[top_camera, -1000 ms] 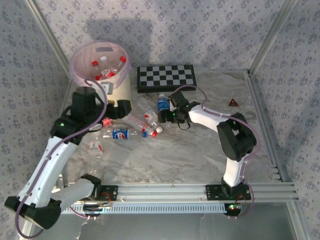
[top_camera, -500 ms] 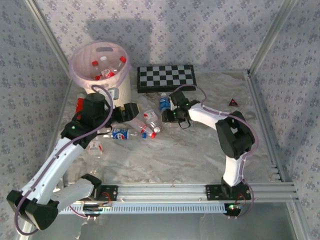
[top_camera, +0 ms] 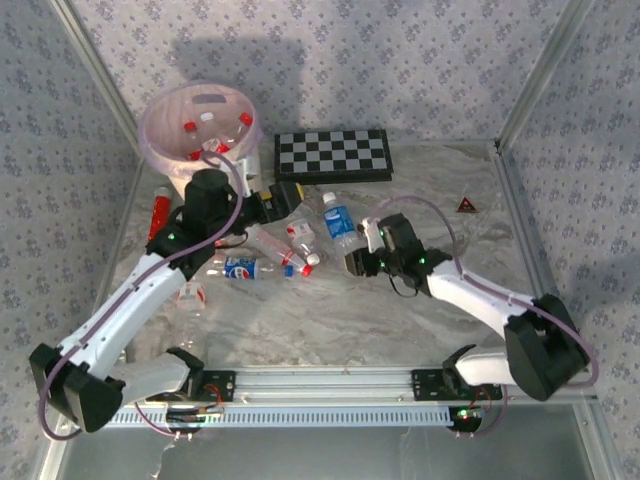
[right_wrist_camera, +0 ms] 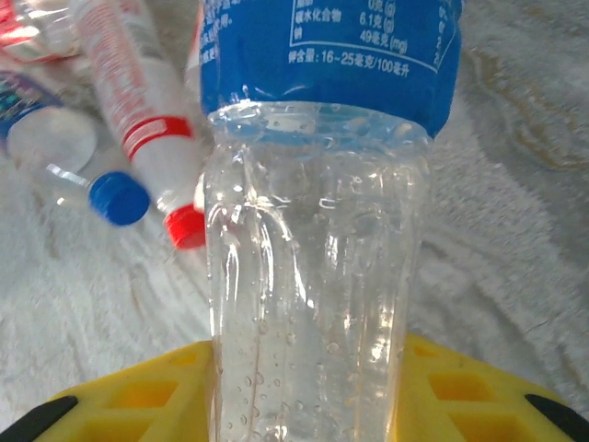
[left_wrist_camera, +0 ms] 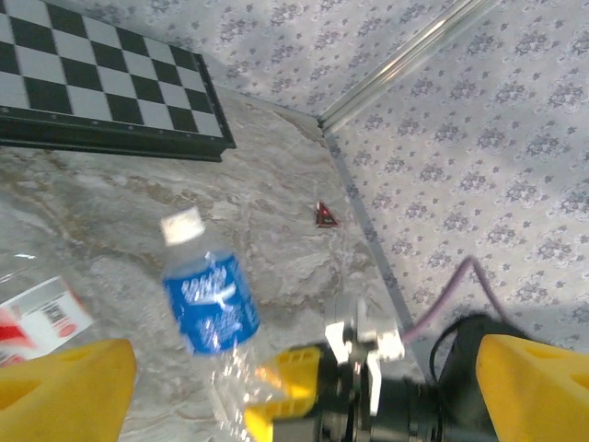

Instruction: Put the plastic bottles in the bin

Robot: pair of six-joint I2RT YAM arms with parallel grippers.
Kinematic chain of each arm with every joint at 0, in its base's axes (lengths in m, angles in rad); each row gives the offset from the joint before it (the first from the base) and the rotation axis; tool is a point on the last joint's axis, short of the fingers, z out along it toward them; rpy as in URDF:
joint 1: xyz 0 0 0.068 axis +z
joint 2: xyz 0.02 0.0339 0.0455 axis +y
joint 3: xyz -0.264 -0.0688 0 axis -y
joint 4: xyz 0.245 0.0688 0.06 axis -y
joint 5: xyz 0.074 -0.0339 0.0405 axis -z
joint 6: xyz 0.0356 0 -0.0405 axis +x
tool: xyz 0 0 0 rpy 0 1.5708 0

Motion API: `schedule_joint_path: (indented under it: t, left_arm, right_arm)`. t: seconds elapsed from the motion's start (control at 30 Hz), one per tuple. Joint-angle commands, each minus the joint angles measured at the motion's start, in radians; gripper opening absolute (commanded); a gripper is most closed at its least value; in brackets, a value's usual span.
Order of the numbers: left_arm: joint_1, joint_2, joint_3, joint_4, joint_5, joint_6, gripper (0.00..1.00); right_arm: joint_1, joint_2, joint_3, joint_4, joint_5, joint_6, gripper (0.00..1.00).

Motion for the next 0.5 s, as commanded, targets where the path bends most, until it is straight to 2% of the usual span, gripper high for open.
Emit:
schedule_joint_path:
  t: [0.0,0.2,0.47]
  left_arm:
    - [-0.028,0.046,0.020,0.120,-0.009,-0.028,0.93]
    - [-0.087,0.157,0.017,0.212,-0.057,-0.043,0.87]
    - [-0.134,0.258,0.056,0.264,-0.055,-0.046,0.80]
  right_arm:
    - [0.040,-0.105,-0.056,0.158,0.010,-0.001,0.37]
    - [0.122,-0.273,-0.116,0.162,0.108,0.022,0.37]
    - [0.166,-0.333,-0.105,0.116,0.128,0.017,0.37]
